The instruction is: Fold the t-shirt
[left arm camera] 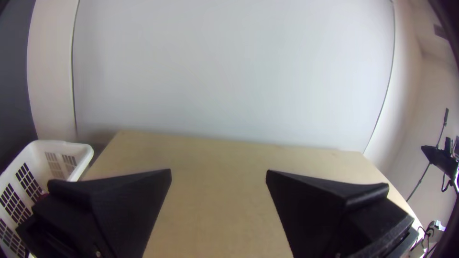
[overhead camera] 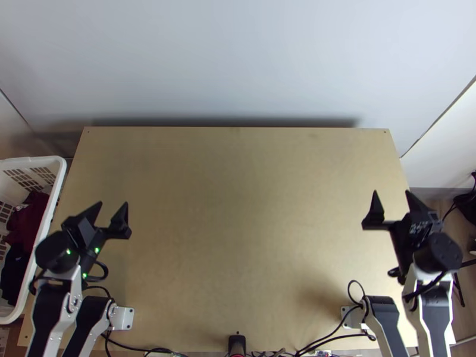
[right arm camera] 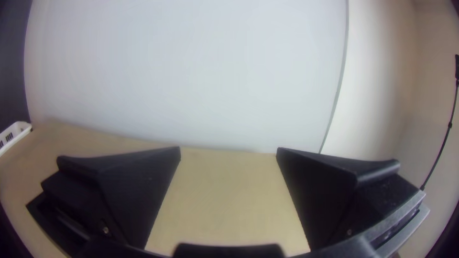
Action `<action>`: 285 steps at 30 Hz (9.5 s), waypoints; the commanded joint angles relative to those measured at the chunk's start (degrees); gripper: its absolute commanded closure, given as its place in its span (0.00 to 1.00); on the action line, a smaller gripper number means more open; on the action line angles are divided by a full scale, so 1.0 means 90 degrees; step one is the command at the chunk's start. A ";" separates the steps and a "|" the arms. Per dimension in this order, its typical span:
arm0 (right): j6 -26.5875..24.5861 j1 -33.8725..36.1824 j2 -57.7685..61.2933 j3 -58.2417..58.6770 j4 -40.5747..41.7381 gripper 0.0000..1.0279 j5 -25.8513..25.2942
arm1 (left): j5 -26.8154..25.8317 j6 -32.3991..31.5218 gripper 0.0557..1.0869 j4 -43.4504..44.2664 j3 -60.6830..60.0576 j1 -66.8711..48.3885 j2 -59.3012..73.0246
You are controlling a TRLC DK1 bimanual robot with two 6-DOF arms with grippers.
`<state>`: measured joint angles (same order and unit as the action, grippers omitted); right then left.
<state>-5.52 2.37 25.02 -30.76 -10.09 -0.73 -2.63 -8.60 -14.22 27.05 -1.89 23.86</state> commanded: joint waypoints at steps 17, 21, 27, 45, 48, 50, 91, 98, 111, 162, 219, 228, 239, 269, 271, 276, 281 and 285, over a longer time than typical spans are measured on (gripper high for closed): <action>0.0164 -0.0908 0.4222 -0.4072 -0.0559 0.04 -0.0524 | 0.0097 -0.0304 0.07 -0.0080 0.4358 0.0191 0.4429; 0.0125 -0.0898 0.4965 -0.4277 -0.0266 0.04 -0.0622 | 0.0175 -0.0187 0.07 0.0115 0.4778 0.0259 0.5113; 0.0125 -0.0888 0.5941 -0.4648 0.0066 0.04 -0.0739 | 0.0195 -0.0089 0.07 0.0291 0.5227 0.0269 0.5806; 0.0330 -0.1308 0.6420 -0.4492 0.0379 0.05 -0.0954 | 0.0429 0.0096 0.06 0.0398 0.5305 0.1167 0.6246; 0.0320 -0.1435 0.6283 -0.4336 0.0359 0.05 -0.0964 | 0.0420 0.0243 0.06 0.0379 0.5159 0.1704 0.6363; 0.0310 -0.1523 0.6185 -0.4228 0.0340 0.05 -0.0964 | 0.0420 0.0360 0.06 0.0369 0.5051 0.2066 0.6431; -0.0510 -0.1992 0.4457 -0.2080 0.0232 0.07 -0.1335 | 0.0117 0.1112 0.06 0.1424 0.4670 0.6694 0.9918; -0.0510 -0.2324 0.4545 -0.2148 0.0261 0.07 -0.1628 | 0.0117 0.1336 0.06 0.1687 0.4983 0.6851 1.0718; -0.0617 -0.2353 0.4555 -0.2314 0.0164 0.07 -0.1755 | 0.0127 0.1463 0.05 0.2156 0.5725 0.7066 1.2213; -0.0451 -0.2539 0.4213 -0.2099 0.0232 0.07 -0.1784 | -0.1592 0.0868 0.96 -0.1116 0.6585 0.5972 0.8345; 0.1092 -0.1240 0.1000 0.0371 0.0349 0.07 -0.1774 | 0.1894 -0.0773 0.96 -0.3098 1.0920 -0.6509 1.1666; 0.1101 -0.0810 0.0072 0.0655 -0.0207 0.07 -0.1774 | 0.1875 -0.0831 0.96 -0.1994 1.1760 -0.6792 1.2828; 0.1228 -0.0166 -0.0397 0.0655 -0.0178 0.07 -0.1774 | 0.0547 -0.1837 0.96 -0.0159 1.1760 -0.6724 1.3179; 0.1160 -0.0010 -0.0543 0.1338 0.0056 0.07 -0.1647 | -0.1094 -0.1251 0.04 -0.4114 1.1008 -0.5513 1.1929; 0.1180 -0.0176 -0.0455 0.1416 0.0095 0.07 -0.1589 | -0.1055 -0.1251 0.04 -0.4338 1.0862 -0.5288 1.1695; 0.1101 -0.0869 0.0121 0.1436 0.0095 0.07 -0.1354 | -0.0772 -0.1144 0.04 -0.4485 1.0422 -0.4800 1.1148; 0.0984 -0.1269 0.1215 0.0957 0.0037 0.07 -0.1227 | -0.0596 -0.1144 0.04 -0.4485 1.0168 -0.4438 1.0797; 0.0984 -0.1269 0.2064 0.0635 0.0164 0.07 -0.0837 | -0.0567 -0.1144 0.04 -0.4455 0.9924 -0.4311 1.0562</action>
<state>3.84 -6.46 32.58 -21.26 -9.50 -11.92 -8.82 -19.03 -53.74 119.94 -43.92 123.02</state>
